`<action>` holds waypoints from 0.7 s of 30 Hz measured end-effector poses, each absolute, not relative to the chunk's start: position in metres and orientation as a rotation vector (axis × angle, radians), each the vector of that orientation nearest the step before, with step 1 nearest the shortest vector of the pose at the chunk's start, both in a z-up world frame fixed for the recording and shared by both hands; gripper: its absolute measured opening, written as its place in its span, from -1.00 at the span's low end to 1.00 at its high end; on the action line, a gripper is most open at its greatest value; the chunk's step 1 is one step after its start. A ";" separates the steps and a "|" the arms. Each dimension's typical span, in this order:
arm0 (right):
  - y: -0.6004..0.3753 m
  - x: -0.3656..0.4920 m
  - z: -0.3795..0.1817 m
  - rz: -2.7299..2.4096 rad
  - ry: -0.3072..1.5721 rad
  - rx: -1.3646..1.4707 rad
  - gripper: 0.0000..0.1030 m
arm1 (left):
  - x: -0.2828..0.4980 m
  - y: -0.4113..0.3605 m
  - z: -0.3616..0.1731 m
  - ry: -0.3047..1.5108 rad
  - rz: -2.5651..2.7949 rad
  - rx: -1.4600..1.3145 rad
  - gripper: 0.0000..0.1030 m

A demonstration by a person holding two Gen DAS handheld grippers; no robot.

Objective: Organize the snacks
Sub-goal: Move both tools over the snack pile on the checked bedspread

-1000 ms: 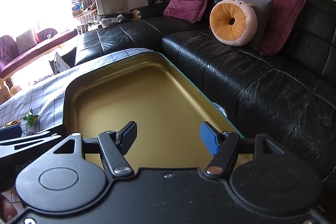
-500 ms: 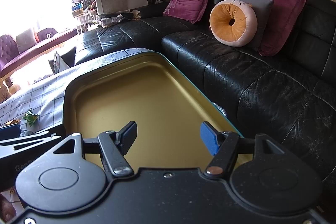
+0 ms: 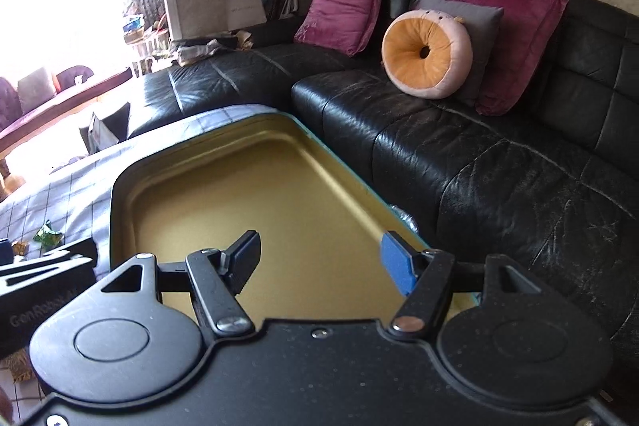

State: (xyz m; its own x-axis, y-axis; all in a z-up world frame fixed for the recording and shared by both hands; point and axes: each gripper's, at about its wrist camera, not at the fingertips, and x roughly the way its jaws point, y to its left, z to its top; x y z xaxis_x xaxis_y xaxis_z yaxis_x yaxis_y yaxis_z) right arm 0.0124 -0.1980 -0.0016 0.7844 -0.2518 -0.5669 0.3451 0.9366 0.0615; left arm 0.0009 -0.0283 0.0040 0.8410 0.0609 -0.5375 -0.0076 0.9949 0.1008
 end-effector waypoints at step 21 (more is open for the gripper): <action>-0.123 0.005 0.010 -0.132 0.402 0.066 0.35 | -0.006 0.113 0.016 0.499 0.315 -0.046 0.63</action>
State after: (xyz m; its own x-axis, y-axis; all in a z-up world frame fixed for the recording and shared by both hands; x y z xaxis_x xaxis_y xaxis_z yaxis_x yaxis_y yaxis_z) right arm 0.0046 -0.1235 0.0103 0.9119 -0.1146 -0.3940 0.1407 0.9893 0.0378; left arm -0.0058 0.1131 0.0156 0.8306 0.2862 -0.4777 -0.3084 0.9507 0.0333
